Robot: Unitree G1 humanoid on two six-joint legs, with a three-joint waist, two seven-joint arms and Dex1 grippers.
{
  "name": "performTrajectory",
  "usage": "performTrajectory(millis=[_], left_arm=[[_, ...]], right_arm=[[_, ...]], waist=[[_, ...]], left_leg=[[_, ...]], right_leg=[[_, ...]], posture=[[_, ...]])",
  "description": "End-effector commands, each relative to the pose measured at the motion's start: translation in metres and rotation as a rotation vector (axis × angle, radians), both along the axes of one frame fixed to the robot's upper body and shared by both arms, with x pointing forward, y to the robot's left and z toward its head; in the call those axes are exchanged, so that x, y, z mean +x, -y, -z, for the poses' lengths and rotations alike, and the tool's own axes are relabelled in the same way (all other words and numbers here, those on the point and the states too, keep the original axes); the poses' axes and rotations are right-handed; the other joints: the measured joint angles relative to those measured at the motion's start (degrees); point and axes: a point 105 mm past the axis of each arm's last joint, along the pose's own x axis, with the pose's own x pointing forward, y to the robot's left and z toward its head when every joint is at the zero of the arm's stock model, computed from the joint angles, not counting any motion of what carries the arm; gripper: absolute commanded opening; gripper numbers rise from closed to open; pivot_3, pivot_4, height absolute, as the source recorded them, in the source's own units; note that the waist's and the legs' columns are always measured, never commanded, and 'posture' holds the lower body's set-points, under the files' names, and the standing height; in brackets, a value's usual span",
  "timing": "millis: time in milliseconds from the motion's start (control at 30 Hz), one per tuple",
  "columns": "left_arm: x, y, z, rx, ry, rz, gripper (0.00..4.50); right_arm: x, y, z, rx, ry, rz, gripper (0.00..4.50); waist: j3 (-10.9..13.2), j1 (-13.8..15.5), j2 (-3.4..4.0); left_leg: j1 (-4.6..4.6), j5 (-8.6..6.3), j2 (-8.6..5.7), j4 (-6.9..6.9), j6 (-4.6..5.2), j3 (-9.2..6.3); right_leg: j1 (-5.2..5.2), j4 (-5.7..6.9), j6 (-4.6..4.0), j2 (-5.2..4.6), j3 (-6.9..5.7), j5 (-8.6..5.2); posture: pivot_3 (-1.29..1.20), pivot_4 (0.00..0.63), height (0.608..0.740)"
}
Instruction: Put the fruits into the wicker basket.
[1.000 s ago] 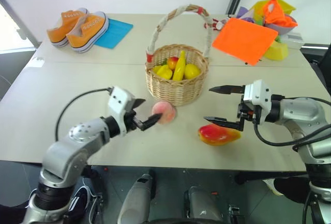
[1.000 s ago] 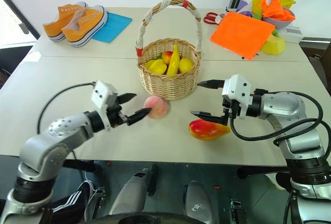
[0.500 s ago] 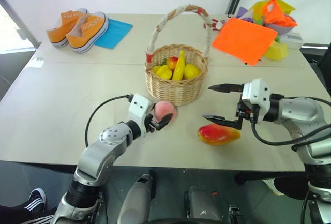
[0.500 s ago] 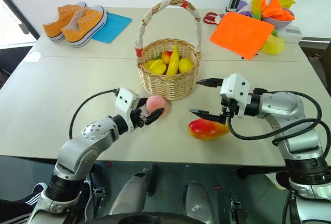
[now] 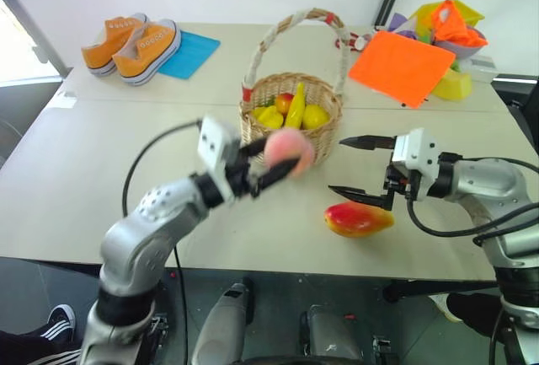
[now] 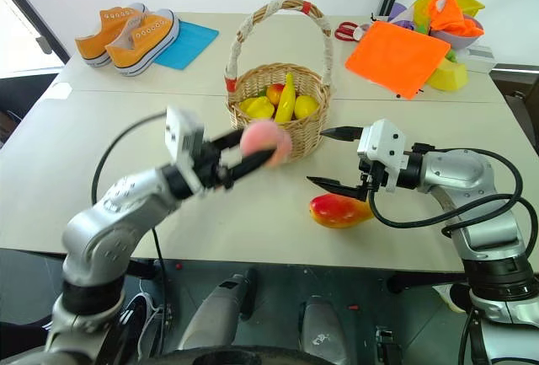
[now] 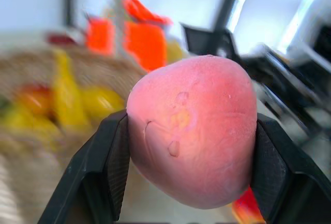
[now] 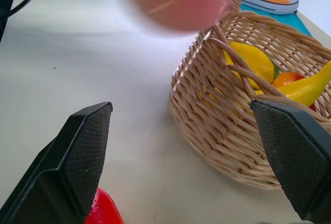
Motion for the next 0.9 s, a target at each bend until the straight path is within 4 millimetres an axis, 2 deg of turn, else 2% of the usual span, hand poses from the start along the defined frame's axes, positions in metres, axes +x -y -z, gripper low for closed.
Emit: performTrajectory(millis=[33, 167, 233, 300, 367, 433, 533, 633, 700, 800, 900], left_arm=[[0.027, 0.014, -0.02, -0.045, 0.04, -0.117, 2.6], [0.054, 0.018, -0.02, -0.079, 0.011, -0.264, 2.6], [0.061, 0.018, -0.017, -0.09, -0.006, -0.295, 2.6], [0.063, 0.018, -0.013, -0.091, -0.025, -0.295, 3.64], [0.061, 0.02, -0.008, -0.05, -0.019, -0.279, 4.38], [0.057, 0.024, -0.006, -0.069, -0.047, -0.228, 4.45], [0.04, 0.029, -0.012, -0.043, 0.021, -0.131, 4.45], [0.009, 0.026, -0.012, -0.026, 0.065, 0.032, 4.45], [-0.015, 0.02, -0.004, 0.028, 0.069, 0.155, 4.45], [-0.052, -0.005, 0.014, 0.155, 0.057, 0.316, 4.45], [-0.07, -0.036, 0.028, 0.239, -0.001, 0.375, 4.45]], right_arm=[[0.0, -0.004, -0.009, 0.015, 0.047, -0.018, 4.5], [0.0, -0.006, -0.009, 0.022, 0.053, -0.016, 4.5], [-0.002, -0.005, -0.01, 0.023, 0.057, -0.007, 4.5], [-0.002, -0.002, -0.01, 0.016, 0.061, 0.003, 4.5], [-0.002, 0.0, -0.01, 0.019, 0.062, 0.013, 4.5], [-0.003, 0.002, -0.009, 0.017, 0.059, 0.016, 4.5], [-0.004, 0.004, -0.012, 0.045, 0.044, 0.024, 4.5], [-0.007, 0.008, -0.011, 0.038, 0.009, 0.009, 4.5], [-0.013, 0.011, -0.009, 0.016, -0.029, -0.018, 4.5], [-0.025, 0.016, -0.002, -0.05, -0.071, -0.089, 4.5], [-0.034, 0.021, 0.008, -0.122, -0.128, -0.147, 4.5]], waist=[[0.0, 0.1, -0.02], [0.0, 0.0, -0.02], [0.0, -0.6, -0.02], [0.0, -0.9, -0.03], [0.0, -1.0, -0.02], [0.0, -1.0, -0.02], [0.0, -0.9, -0.02], [0.0, -0.9, 0.0], [0.0, -1.0, 0.02], [0.0, -1.2, 0.07], [0.0, -1.3, 0.11]], left_leg=[[-0.01, 0.0, 0.0, 0.0, 0.01, 0.0], [-0.02, 0.01, 0.01, -0.11, 0.02, 0.02], [-0.03, 0.02, 0.04, -0.16, 0.0, 0.03], [-0.04, 0.07, 0.06, -0.2, -0.08, 0.03], [-0.05, 0.16, 0.06, -0.19, -0.22, 0.03], [-0.05, 0.17, 0.06, -0.17, -0.23, 0.03], [-0.05, 0.16, 0.06, -0.13, -0.21, 0.01], [-0.05, 0.15, 0.06, -0.14, -0.2, 0.01], [-0.05, 0.16, 0.07, -0.18, -0.22, 0.01], [-0.03, 0.06, 0.14, -0.26, -0.06, 0.01], [0.01, 0.05, 0.16, -0.26, -0.05, 0.01]], right_leg=[[0.01, 0.0, 0.03, 0.02, 0.0, 0.01], [0.17, 0.0, 0.05, 0.05, -0.01, 0.01], [0.13, 0.02, 0.05, 0.08, -0.02, 0.01], [0.09, 0.05, 0.05, 0.12, -0.02, 0.01], [0.08, 0.05, 0.05, 0.12, -0.02, 0.01], [0.09, 0.06, 0.05, 0.13, -0.01, 0.01], [0.12, 0.07, 0.05, 0.13, -0.01, 0.01], [0.11, 0.07, 0.04, 0.13, 0.01, 0.01], [0.09, 0.07, 0.02, 0.14, 0.02, 0.01], [0.06, 0.07, -0.01, 0.19, 0.06, -0.01], [0.05, 0.07, -0.05, 0.17, 0.09, -0.02]], posture=[[0.0, 0.15, 0.74], [0.0, 0.15, 0.74], [0.0, 0.15, 0.74], [0.0, 0.15, 0.74], [0.0, 0.15, 0.74], [0.0, 0.15, 0.74], [0.0, 0.15, 0.74], [0.0, 0.15, 0.74], [0.0, 0.15, 0.74], [0.0, 0.15, 0.74], [0.0, 0.15, 0.74]])
